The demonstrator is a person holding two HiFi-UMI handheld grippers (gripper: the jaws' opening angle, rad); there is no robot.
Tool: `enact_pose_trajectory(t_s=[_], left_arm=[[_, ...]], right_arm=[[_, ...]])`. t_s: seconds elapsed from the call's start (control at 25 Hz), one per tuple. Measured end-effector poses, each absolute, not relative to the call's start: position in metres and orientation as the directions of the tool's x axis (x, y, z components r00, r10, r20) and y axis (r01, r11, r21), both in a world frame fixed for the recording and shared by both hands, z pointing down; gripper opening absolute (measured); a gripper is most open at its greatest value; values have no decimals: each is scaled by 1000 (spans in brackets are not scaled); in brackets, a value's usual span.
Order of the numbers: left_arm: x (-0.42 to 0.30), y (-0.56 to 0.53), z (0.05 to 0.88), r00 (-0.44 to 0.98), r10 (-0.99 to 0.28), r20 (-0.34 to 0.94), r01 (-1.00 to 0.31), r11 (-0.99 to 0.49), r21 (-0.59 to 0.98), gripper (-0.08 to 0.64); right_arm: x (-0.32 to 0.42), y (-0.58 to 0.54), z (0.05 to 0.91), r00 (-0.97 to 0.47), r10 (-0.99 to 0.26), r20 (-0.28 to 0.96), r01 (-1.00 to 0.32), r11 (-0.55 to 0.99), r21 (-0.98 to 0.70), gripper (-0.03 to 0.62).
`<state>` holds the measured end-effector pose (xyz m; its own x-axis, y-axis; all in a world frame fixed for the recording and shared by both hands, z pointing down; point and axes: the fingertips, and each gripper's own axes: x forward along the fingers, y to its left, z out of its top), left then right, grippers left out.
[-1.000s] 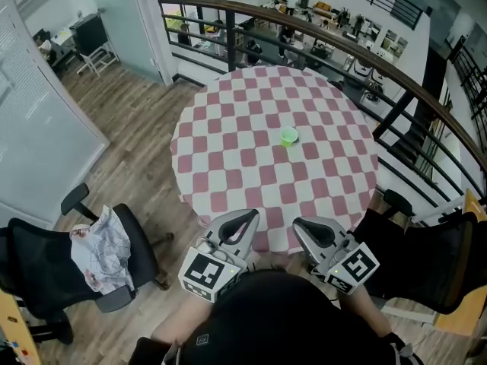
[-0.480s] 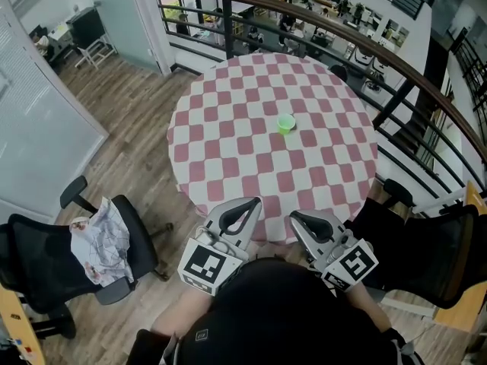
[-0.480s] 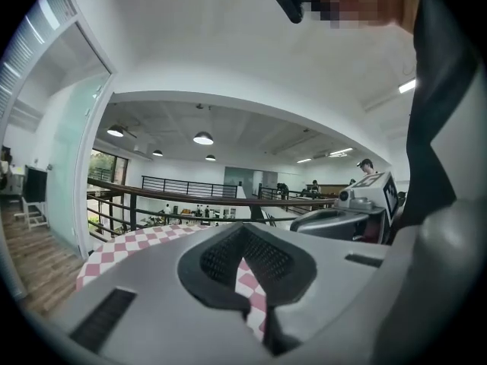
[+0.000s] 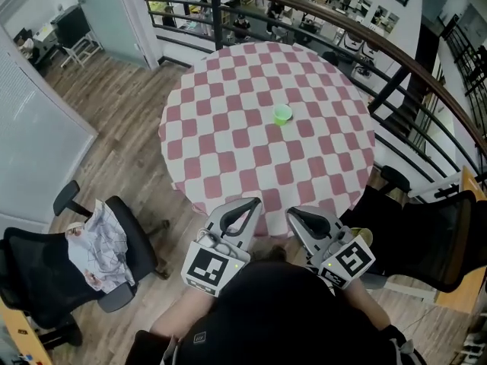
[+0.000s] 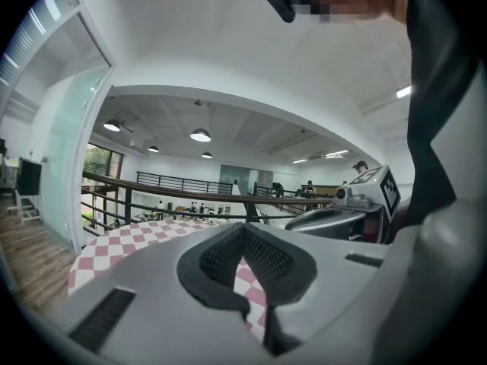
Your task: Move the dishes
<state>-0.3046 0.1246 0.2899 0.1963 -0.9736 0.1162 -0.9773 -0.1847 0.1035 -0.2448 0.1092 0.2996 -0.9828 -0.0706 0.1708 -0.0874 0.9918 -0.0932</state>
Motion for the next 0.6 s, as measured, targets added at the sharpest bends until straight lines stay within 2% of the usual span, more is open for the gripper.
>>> enact_pose_trajectory(t_s=[0.16,0.32,0.6], left_arm=[[-294,116,302,293,-946,140,-953,-279,116,3],[-270,100,295,371,-919,134,-928,-359,104,3],[-181,74,297,454,-876,160,-890,-442,107,5]], right_arm=[[-229,108,314,-963,-142,229,-170,979,-111,28],[-200,96,312,-946,-231,228,-258,962,-95,28],[-118,69,314,-919,-335,206,-364,924,-119,28]])
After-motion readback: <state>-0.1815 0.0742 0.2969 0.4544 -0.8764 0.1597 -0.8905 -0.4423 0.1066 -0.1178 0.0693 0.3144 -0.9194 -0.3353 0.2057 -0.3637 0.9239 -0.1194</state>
